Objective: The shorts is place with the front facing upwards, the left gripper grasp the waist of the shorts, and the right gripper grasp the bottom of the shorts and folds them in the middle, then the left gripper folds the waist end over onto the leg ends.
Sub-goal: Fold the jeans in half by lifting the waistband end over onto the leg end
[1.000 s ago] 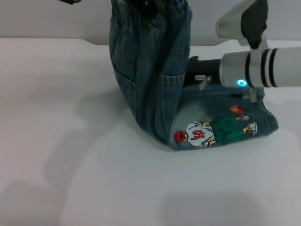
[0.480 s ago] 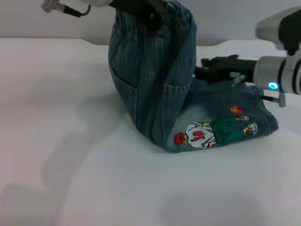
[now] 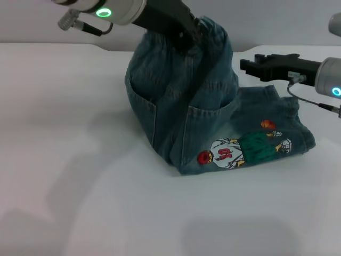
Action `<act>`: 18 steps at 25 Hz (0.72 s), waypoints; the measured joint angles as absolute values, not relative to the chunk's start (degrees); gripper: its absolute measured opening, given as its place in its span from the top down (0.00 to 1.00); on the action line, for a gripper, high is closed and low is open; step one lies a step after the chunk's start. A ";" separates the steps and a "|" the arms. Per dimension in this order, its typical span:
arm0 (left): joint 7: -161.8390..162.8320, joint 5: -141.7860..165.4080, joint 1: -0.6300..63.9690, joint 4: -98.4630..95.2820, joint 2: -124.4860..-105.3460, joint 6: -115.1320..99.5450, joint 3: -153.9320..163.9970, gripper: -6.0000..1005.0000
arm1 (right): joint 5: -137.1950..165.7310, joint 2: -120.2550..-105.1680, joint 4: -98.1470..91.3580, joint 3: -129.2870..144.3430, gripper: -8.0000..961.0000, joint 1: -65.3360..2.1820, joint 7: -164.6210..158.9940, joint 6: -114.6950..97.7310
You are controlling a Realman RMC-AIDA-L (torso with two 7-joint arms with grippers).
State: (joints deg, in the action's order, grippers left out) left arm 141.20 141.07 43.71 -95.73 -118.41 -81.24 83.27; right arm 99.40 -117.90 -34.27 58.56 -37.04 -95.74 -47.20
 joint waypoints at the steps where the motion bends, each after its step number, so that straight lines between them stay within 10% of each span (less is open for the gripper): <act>1: 141.20 141.07 43.71 -95.61 -118.41 -81.19 83.27 0.93 | 99.41 -117.82 -34.33 58.36 0.53 -37.03 -95.78 -47.91; 18: 141.30 140.16 44.08 -92.01 -118.54 -77.74 86.34 0.93 | 99.73 -117.56 -37.08 48.45 0.53 -34.90 -95.97 -46.10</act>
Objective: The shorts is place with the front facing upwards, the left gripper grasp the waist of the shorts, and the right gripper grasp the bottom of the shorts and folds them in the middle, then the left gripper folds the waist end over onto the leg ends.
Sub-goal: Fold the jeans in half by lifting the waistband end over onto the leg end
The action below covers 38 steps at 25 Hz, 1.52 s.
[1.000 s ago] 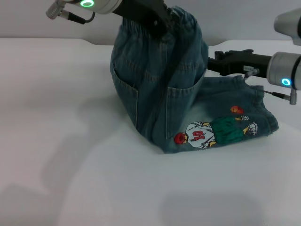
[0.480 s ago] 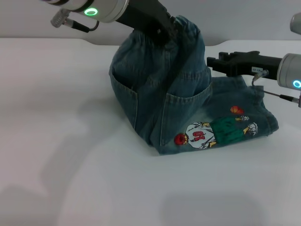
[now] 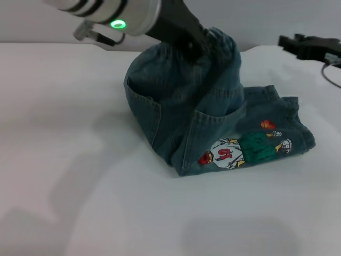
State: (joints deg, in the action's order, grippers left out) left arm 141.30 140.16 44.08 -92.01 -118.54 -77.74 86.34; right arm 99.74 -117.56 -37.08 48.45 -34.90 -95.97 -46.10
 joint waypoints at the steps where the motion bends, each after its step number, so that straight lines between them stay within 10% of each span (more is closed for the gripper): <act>1: 141.31 139.86 44.25 -91.61 -118.57 -77.23 86.77 0.93 | 99.72 -117.42 -37.10 47.50 0.53 -34.69 -95.96 -45.91; 25: 143.20 130.63 45.93 -85.35 -118.81 -65.28 95.35 0.93 | 99.68 -116.35 -35.67 42.93 0.53 -31.95 -93.96 -43.42; 37: 143.39 130.94 44.36 -85.34 -118.43 -61.44 94.45 0.69 | 99.77 -115.80 -36.03 42.56 0.53 -32.06 -94.06 -44.15; 38: 143.39 130.97 43.77 -85.34 -118.35 -60.45 93.87 0.45 | 99.76 -115.59 -36.28 42.55 0.53 -32.01 -94.16 -44.78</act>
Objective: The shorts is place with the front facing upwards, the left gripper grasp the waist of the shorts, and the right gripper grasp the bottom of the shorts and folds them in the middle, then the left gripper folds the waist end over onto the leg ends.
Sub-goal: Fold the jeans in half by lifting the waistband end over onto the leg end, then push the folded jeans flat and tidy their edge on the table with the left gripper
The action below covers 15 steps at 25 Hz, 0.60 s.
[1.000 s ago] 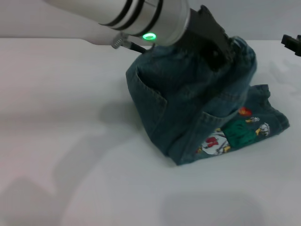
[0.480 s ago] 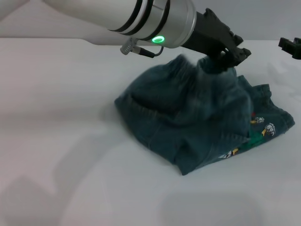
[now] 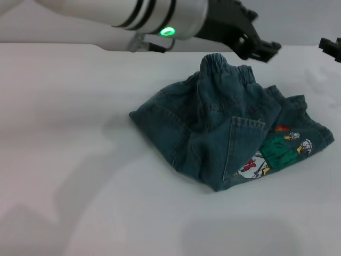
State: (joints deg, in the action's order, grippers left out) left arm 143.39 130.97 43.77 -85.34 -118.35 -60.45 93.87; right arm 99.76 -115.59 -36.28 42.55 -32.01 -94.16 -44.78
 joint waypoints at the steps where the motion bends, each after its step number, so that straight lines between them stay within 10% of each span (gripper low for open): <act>1: 143.39 130.97 43.35 -85.34 -118.33 -59.82 93.46 0.42 | 99.75 -115.39 -36.51 42.55 0.53 -31.97 -94.18 -45.53; 15: 143.31 130.54 34.57 -84.92 -118.21 -47.27 92.28 0.20 | 99.59 -113.04 -38.00 42.43 0.53 -33.97 -95.72 -51.09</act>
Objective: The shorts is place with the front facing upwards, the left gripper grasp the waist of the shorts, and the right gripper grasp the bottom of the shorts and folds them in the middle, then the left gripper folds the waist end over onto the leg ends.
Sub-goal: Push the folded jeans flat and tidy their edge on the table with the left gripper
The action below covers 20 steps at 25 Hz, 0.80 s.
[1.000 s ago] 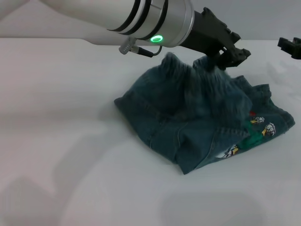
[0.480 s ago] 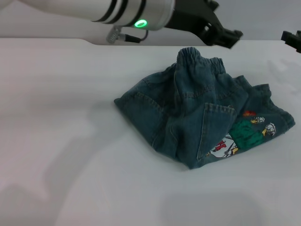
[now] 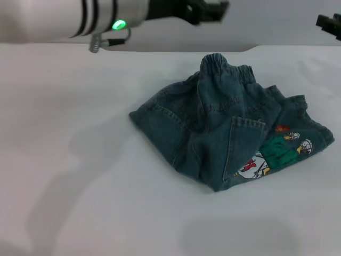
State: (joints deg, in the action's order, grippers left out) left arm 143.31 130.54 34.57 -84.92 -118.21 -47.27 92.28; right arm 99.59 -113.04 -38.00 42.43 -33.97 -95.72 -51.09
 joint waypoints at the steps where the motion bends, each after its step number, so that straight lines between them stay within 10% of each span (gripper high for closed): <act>1: 143.07 129.39 31.86 -84.92 -118.22 -42.04 92.51 0.20 | 99.53 -113.03 -38.37 42.24 0.53 -33.98 -95.70 -50.97; 20: 135.16 105.66 22.47 -68.71 -118.21 0.48 95.13 0.20 | 76.53 -118.11 -35.42 35.66 0.53 -31.07 -68.69 -47.25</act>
State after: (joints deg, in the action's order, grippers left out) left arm 135.16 105.66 22.47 -68.71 -118.21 0.48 95.13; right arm 76.53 -118.11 -35.42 35.66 -31.07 -68.69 -47.25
